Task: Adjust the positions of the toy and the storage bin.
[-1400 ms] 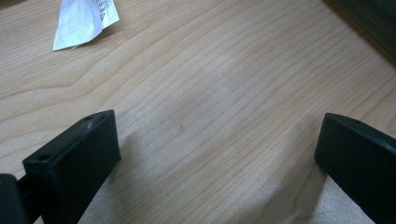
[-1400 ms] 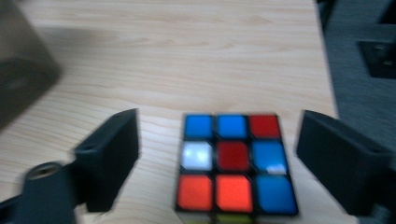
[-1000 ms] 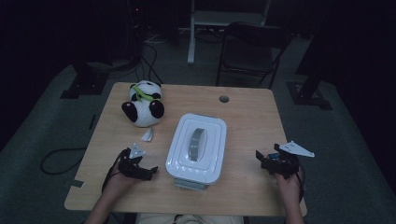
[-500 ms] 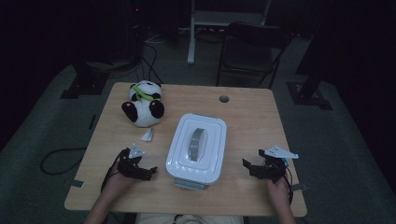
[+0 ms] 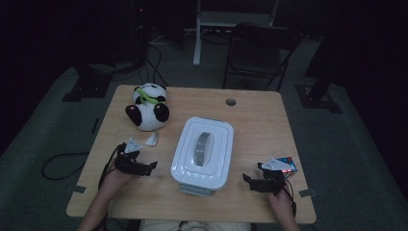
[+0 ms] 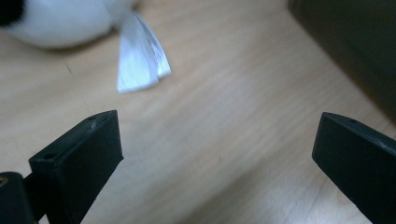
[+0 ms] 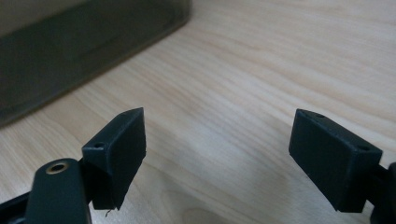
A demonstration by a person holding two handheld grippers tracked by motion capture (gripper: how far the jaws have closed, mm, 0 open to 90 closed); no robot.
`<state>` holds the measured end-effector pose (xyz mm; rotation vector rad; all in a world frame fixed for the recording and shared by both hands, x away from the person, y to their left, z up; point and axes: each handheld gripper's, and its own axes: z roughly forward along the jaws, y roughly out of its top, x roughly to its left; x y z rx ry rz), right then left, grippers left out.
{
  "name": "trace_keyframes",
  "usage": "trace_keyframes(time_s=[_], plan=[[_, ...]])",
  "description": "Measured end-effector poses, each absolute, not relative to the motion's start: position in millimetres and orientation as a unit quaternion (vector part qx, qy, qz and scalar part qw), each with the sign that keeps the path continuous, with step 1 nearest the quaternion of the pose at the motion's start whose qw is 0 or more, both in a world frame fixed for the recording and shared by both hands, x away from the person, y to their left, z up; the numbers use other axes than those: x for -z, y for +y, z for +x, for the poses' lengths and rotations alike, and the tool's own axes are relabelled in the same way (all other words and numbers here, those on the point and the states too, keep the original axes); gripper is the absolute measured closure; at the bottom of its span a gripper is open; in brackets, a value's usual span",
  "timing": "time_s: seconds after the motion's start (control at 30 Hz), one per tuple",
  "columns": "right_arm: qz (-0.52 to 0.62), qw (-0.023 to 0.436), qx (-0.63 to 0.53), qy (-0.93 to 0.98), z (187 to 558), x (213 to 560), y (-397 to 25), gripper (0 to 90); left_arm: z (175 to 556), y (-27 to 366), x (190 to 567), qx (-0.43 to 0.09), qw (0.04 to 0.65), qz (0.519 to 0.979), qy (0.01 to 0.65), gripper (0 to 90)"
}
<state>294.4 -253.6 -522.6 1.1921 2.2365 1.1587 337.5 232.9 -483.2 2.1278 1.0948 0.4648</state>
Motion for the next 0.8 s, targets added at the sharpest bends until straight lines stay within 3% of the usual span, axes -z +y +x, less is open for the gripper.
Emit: trace_keyframes(time_s=[0.33,0.8], plan=[[0.437,0.162,-0.376,0.801,300,526,-252,17.6,370,230,440,-0.21,0.358,0.814,0.406,2.2],[0.425,0.18,-0.351,0.815,299,527,-245,13.7,432,222,405,-0.227,0.375,0.792,0.425,2.3]])
